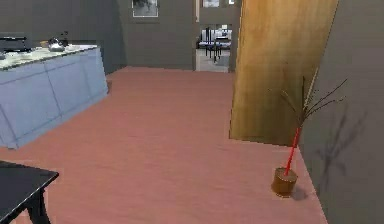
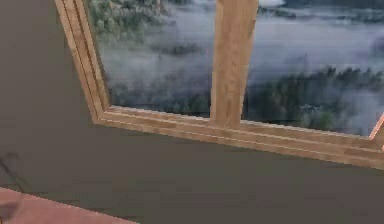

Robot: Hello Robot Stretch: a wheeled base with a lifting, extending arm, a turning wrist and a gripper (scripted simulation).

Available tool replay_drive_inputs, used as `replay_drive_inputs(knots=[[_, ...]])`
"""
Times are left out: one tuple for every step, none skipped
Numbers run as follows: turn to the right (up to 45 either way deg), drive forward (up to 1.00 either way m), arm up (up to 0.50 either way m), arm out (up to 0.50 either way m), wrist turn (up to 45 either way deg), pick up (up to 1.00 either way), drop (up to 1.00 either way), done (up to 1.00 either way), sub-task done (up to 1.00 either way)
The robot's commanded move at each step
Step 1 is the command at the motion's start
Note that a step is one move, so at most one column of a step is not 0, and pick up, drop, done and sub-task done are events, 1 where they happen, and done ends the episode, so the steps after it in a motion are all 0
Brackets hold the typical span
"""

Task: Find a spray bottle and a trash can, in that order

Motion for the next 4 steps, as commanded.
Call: replay_drive_inputs(knots=[[0.0, 1.00, 0.00, 0.00, 0.0, 0.00, 0.00, 0.00, 0.00], [-3.0, 0.00, 0.00, 0.00, 0.0, 0.00, 0.00, 0.00, 0.00], [0.0, 0.25, 0.00, 0.00, 0.0, 0.00, 0.00, 0.00, 0.00], [3.0, 0.00, 0.00, 0.00, 0.0, 0.00, 0.00, 0.00, 0.00]])
